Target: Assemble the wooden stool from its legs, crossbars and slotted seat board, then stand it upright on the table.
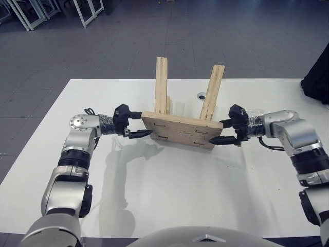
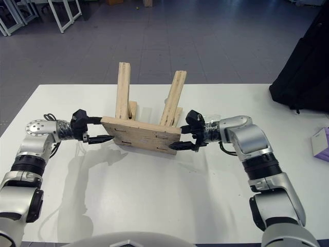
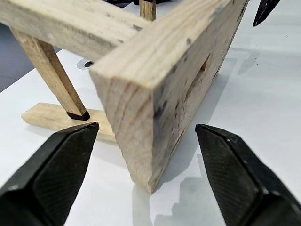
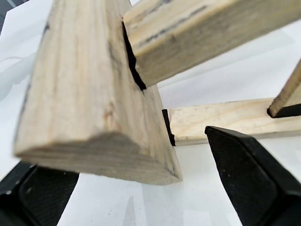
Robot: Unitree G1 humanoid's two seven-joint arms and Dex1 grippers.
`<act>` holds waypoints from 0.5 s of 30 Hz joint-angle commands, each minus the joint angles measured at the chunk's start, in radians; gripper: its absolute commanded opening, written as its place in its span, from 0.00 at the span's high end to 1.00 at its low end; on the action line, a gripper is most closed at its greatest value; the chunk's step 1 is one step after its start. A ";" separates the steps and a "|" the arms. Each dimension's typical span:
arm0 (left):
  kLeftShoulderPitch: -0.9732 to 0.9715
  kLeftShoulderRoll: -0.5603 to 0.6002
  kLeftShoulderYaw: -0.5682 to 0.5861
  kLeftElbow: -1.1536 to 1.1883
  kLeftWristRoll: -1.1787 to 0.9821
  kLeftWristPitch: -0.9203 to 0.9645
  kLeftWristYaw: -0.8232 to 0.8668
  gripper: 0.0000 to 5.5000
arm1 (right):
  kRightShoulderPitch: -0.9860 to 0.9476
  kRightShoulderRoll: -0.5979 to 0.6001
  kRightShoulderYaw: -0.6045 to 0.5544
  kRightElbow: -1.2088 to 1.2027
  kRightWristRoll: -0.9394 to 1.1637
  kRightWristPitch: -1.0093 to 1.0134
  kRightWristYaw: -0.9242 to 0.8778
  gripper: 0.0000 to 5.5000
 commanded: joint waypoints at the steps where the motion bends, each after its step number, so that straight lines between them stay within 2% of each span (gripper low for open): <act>1: -0.022 -0.027 0.009 -0.032 -0.025 0.058 -0.015 0.34 | -0.010 -0.013 0.020 -0.005 -0.033 -0.027 0.013 0.19; 5: 0.014 0.002 -0.013 -0.091 -0.043 0.154 -0.087 0.44 | -0.014 -0.015 0.019 0.014 -0.052 -0.049 0.021 0.31; 11: 0.056 0.106 -0.078 -0.241 -0.051 0.342 -0.233 0.61 | -0.027 0.011 0.032 0.050 -0.079 -0.092 0.028 0.52; 13: 0.057 0.151 -0.138 -0.263 -0.046 0.363 -0.261 0.68 | -0.026 0.017 0.027 0.042 -0.072 -0.082 0.031 0.59; 15: 0.058 0.157 -0.147 -0.256 -0.026 0.354 -0.260 0.69 | -0.026 0.021 0.026 0.035 -0.064 -0.072 0.041 0.65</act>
